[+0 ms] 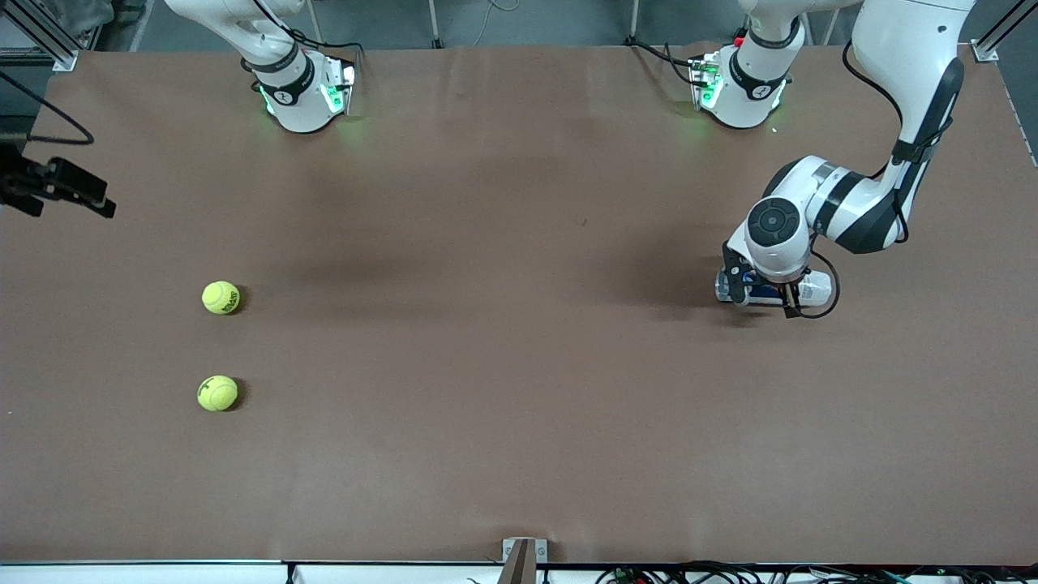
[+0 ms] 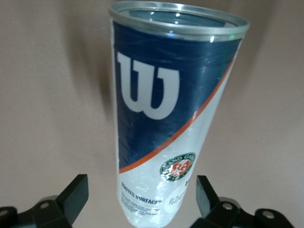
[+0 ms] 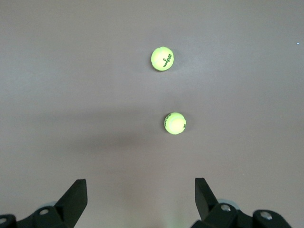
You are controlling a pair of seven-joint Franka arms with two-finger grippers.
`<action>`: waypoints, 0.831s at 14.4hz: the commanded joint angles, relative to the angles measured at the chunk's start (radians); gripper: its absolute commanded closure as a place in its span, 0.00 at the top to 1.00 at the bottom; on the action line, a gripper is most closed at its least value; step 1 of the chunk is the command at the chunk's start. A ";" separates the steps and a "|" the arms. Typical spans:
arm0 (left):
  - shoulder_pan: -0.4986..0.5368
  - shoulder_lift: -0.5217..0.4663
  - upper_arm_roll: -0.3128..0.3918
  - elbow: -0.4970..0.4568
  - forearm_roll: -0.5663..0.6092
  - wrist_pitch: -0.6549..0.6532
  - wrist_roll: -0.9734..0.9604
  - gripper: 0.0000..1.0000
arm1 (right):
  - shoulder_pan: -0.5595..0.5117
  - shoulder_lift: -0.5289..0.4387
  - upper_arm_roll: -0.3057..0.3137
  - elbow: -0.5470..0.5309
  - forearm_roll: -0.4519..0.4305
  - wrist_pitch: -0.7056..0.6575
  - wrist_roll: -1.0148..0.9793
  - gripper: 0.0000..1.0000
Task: Insert tennis ball vertically with right arm
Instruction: 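Lift the can upright with the left gripper while the right gripper reaches a ball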
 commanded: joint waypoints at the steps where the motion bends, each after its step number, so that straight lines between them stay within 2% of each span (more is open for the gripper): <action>1: 0.003 0.007 -0.001 -0.008 0.021 -0.002 0.012 1.00 | -0.050 0.085 0.005 0.005 -0.003 0.041 -0.008 1.00; 4: 0.002 0.033 0.000 -0.007 0.070 -0.003 -0.005 1.00 | -0.093 0.111 0.005 -0.033 -0.005 0.060 -0.012 1.00; 9: -0.001 0.059 0.002 -0.005 0.084 -0.003 -0.056 1.00 | -0.105 0.070 0.005 -0.301 -0.006 0.283 -0.012 1.00; 12: 0.002 0.074 0.000 -0.005 0.157 -0.003 -0.101 1.00 | -0.108 0.046 0.005 -0.439 -0.005 0.412 -0.010 1.00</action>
